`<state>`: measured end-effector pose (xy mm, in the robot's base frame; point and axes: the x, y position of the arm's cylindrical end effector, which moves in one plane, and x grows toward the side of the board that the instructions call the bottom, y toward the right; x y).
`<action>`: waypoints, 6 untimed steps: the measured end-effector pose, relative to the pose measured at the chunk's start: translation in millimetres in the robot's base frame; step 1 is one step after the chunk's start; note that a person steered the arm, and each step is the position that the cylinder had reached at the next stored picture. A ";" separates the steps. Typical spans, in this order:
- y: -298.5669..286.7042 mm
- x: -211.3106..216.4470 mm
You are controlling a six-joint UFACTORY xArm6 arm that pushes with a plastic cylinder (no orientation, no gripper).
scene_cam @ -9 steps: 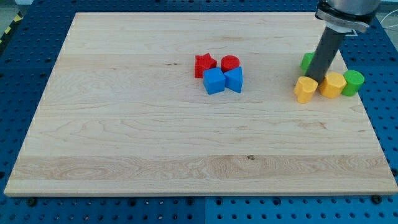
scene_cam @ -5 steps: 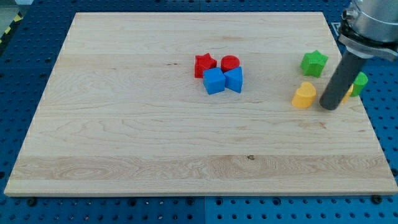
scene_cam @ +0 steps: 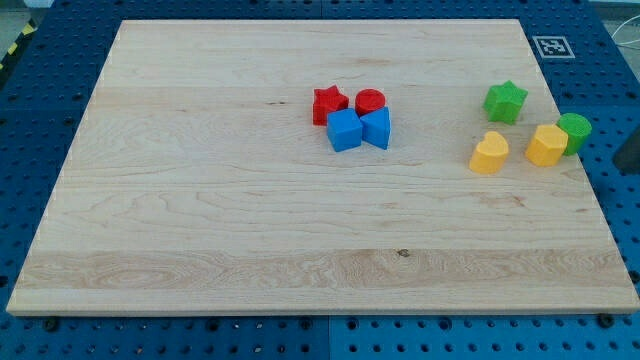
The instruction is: Move the green circle slightly left
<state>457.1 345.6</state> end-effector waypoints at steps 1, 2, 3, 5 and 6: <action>-0.1 -11.2; -0.8 -18.1; -6.6 -22.9; -26.7 -26.6; -37.9 -29.6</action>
<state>427.5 307.7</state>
